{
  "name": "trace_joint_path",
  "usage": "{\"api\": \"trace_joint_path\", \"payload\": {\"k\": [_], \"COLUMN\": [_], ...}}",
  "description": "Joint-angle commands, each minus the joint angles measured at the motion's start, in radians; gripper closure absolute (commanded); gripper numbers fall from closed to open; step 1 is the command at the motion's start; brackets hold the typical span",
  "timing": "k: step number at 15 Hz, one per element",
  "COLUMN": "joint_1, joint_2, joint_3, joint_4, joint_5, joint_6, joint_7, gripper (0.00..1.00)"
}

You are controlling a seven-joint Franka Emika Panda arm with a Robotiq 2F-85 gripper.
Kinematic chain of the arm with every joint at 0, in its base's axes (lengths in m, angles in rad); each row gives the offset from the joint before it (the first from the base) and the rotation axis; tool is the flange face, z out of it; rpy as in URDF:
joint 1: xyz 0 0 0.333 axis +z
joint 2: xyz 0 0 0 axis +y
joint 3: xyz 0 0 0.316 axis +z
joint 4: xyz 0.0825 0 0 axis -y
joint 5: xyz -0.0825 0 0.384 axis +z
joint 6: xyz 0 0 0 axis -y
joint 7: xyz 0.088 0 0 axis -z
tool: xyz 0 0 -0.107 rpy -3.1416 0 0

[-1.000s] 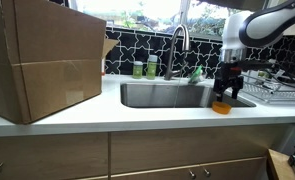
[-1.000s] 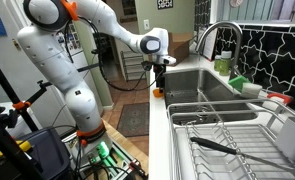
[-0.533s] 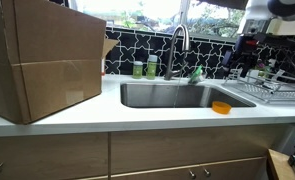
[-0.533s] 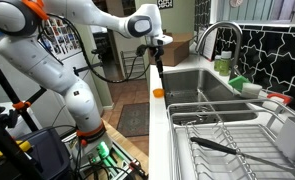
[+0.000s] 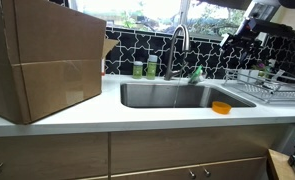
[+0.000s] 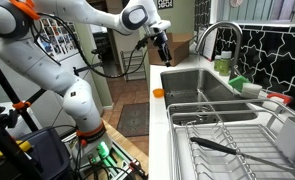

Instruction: Pick up the orange bowl, fetch some water in the orange bowl and pour it out into the sink three times then put the orange bowl back on the kitchen counter

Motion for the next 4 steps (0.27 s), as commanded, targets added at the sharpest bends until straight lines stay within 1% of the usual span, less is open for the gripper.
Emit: {"api": "trace_joint_path", "payload": {"k": [1, 4], "joint_1": [0.002, 0.000], "joint_2": [0.001, 0.001], "joint_3": [-0.002, -0.001], "joint_4": [0.003, 0.003], "joint_5": [-0.006, -0.008], "joint_6": [-0.002, 0.000], "joint_7": [0.009, 0.011], "gripper": [0.00, 0.00]}}
